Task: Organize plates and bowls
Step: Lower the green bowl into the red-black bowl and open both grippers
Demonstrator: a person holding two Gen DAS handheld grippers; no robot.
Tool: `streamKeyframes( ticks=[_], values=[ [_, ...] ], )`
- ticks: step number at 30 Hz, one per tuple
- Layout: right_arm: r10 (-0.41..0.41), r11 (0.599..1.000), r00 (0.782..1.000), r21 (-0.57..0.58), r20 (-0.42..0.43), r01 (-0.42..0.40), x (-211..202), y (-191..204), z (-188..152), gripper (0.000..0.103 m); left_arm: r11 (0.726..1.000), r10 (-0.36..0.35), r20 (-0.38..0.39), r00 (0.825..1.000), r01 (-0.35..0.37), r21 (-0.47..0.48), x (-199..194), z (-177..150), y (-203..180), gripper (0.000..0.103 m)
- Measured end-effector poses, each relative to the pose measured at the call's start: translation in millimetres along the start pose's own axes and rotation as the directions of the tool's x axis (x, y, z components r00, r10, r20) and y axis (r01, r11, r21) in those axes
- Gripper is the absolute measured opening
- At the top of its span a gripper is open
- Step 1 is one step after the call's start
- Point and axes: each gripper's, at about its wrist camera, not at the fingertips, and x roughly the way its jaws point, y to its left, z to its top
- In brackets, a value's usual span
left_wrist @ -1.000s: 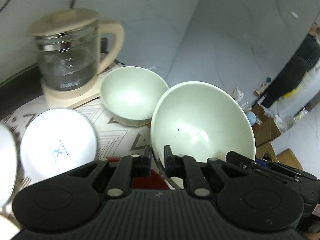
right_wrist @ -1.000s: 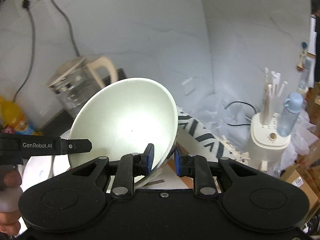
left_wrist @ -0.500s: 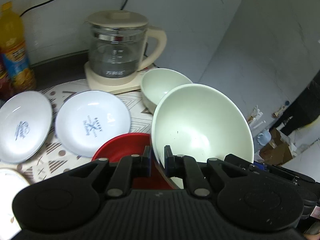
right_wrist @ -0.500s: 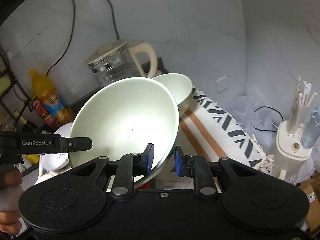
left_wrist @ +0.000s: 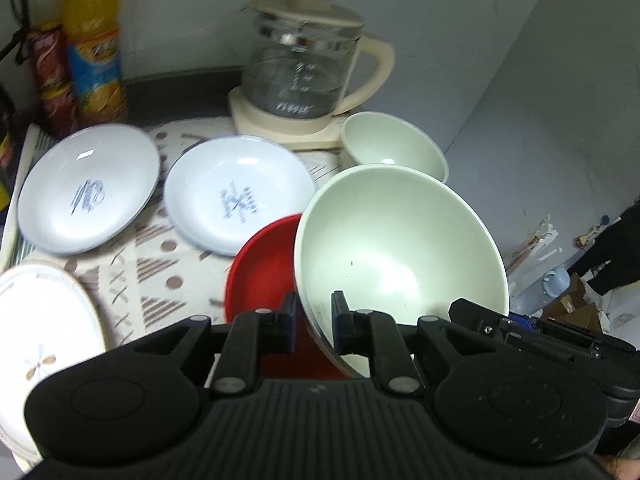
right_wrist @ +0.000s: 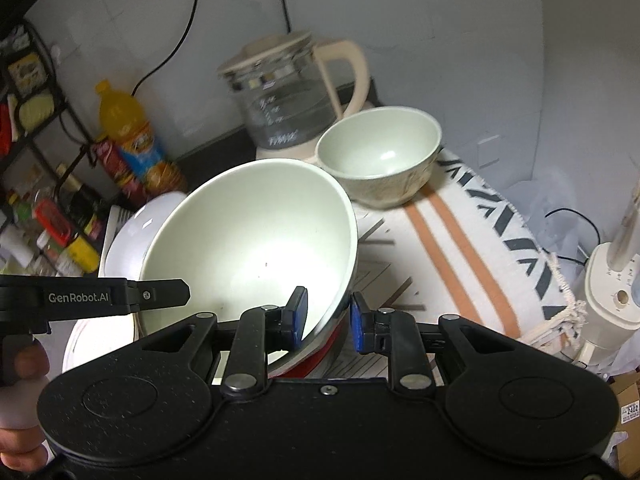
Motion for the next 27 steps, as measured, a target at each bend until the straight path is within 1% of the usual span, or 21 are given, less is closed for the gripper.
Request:
streamKeyframes(
  ticks=[9,12,15,17,19,21,24,25,26,27],
  values=[
    [0.009,0.998,0.997,-0.061,-0.072,-0.013,20.9,8.7,-1.5,0.026,0.998,0.045,-0.049,0.998,-0.047,-0.044,13.0,-11.8,14.4,0.014],
    [0.0,0.995,0.996,-0.095,-0.089,-0.008,28.4,11.7,-2.3,0.026,0.997,0.054,-0.049,0.997,-0.056,-0.05,17.4,-13.0,17.3,0.014],
    [-0.011,0.992,0.997,-0.128,-0.078,0.001,31.3,14.4,-2.3,0.028,0.995,0.069,-0.06,0.996,-0.072,-0.064,23.3,-14.2,19.8,0.015],
    [-0.016,0.99,0.997,-0.138,-0.081,0.005,32.7,15.1,-0.5,0.031,0.995,0.063,-0.07,0.996,-0.068,-0.073,26.1,-14.7,21.3,0.018],
    [-0.01,0.989,0.996,-0.149,-0.085,-0.002,33.7,14.9,1.1,0.033,0.994,0.075,-0.057,0.996,-0.079,-0.076,24.5,-14.2,20.4,0.019],
    [-0.004,0.987,0.996,-0.161,-0.085,-0.01,34.3,15.1,2.3,0.033,0.994,0.082,-0.053,0.995,-0.086,-0.067,23.9,-11.2,19.3,0.022],
    [0.003,0.989,0.996,-0.147,-0.086,-0.016,34.4,13.2,4.4,0.034,0.993,0.099,-0.046,0.994,-0.102,-0.062,21.4,-7.5,17.3,0.034],
    [0.01,0.99,0.997,-0.138,-0.082,-0.021,32.2,11.8,5.1,0.04,0.992,0.112,-0.039,0.993,-0.114,-0.057,20.0,-6.3,16.7,0.039],
    [0.015,0.991,0.997,-0.132,-0.075,-0.025,30.3,11.0,6.0,0.044,0.991,0.117,-0.027,0.993,-0.119,-0.055,17.3,-5.1,16.2,0.043],
    [0.021,0.992,0.998,-0.127,-0.064,-0.029,27.2,10.0,6.9,0.051,0.992,0.117,-0.016,0.993,-0.118,-0.055,14.1,-3.7,15.6,0.045]
  ],
)
